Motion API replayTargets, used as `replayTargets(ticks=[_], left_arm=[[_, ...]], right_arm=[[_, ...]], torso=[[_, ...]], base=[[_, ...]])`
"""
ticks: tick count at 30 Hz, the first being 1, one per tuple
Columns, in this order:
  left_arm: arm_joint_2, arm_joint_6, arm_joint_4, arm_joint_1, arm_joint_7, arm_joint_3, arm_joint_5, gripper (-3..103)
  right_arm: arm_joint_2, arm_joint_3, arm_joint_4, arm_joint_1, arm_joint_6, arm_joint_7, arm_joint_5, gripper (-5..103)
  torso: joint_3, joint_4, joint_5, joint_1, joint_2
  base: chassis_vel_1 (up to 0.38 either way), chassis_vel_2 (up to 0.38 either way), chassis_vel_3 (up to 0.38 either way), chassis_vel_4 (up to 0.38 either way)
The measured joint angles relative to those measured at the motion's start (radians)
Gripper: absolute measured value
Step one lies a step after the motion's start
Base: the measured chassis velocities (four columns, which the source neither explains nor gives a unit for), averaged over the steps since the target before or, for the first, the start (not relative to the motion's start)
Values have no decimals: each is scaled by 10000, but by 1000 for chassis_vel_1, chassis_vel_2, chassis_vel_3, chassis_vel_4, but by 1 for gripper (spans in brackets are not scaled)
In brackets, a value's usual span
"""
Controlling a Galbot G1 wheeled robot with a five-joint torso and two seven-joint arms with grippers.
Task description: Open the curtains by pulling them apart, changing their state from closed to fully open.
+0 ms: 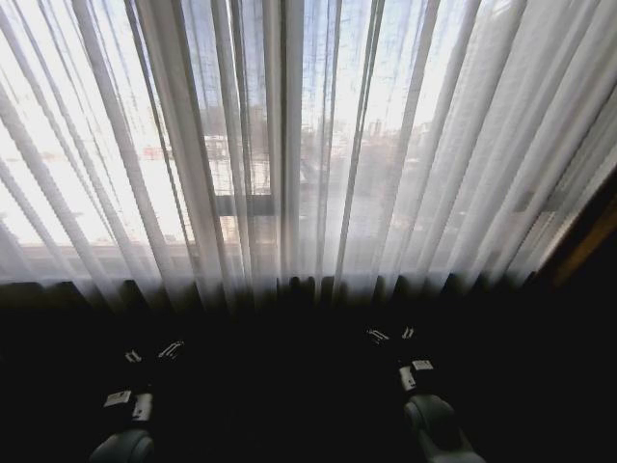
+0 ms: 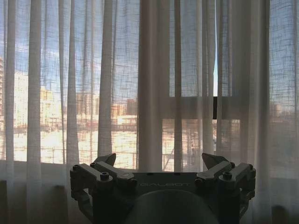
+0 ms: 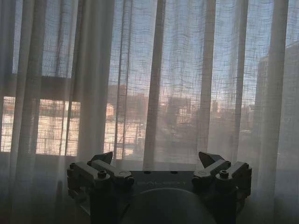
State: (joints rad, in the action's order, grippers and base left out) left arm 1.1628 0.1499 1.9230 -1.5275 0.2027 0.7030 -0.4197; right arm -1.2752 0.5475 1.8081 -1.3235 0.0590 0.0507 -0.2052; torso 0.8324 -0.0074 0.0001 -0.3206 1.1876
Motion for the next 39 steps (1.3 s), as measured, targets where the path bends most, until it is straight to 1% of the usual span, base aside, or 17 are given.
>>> replayTargets(ticks=[11,16,26,36,39], left_arm=[[0,0,0,0,1,0,0,100],[0,0,0,0,0,0,0,100],[0,0,0,0,0,0,0,100],[0,0,0,0,0,0,0,100],[0,0,0,-1,0,1,-1,100]], right_arm=[[32,97,297,-233,-21,-38,-28,100],[-16,147,339,-352,-87,-212,-11,100],[11,158,202,-207,-65,-383,-273,100],[7,78,204,-147,-76,-479,-272,100],[5,68,199,-149,-75,-509,-269,100]], torso=[[0,0,0,1,0],[0,0,0,0,0],[-1,0,0,2,1],[-1,1,1,4,0],[0,0,-5,4,0]], base=[[0,0,0,0],[0,0,0,0],[0,0,0,0],[-124,136,110,-119],[-260,199,221,-196]])
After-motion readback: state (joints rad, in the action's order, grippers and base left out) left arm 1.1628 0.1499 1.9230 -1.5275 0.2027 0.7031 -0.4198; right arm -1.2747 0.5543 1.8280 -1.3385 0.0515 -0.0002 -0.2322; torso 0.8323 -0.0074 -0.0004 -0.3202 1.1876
